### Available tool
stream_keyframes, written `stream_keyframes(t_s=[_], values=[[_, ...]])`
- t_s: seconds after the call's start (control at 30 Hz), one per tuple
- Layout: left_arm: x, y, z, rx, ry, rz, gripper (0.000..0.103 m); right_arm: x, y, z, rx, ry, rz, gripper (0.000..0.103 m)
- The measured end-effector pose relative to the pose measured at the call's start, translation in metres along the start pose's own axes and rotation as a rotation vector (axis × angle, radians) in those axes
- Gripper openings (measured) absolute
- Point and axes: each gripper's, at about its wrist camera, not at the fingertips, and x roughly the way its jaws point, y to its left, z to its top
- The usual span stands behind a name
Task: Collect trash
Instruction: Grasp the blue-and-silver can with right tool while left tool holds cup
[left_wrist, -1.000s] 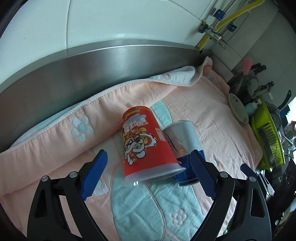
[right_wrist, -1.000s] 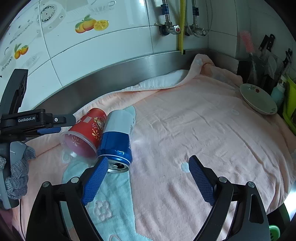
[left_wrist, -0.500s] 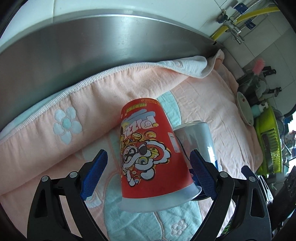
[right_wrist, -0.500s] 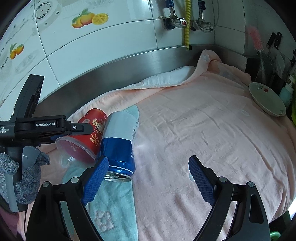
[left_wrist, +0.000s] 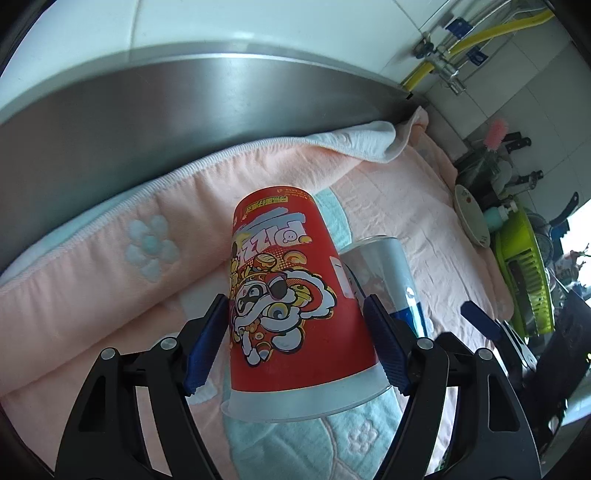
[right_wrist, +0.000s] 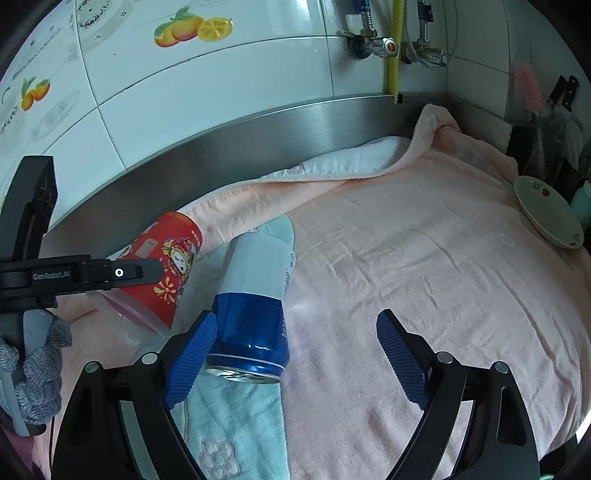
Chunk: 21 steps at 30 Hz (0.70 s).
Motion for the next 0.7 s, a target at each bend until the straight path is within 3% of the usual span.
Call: stream_keyframes(t_s=[0.47, 0.7], values=[[-0.041, 0.027, -0.004, -0.014, -0.056, 0.001, 0.073, 0.051, 0.023, 0.017, -0.015, 0.068, 0.022, 0.085], [-0.046, 0.031, -0.007, -0.009, -0.062, 0.005, 0.073, 0.064, 0.024, 0.015, -0.001, 0.089, 0.021, 0.076]])
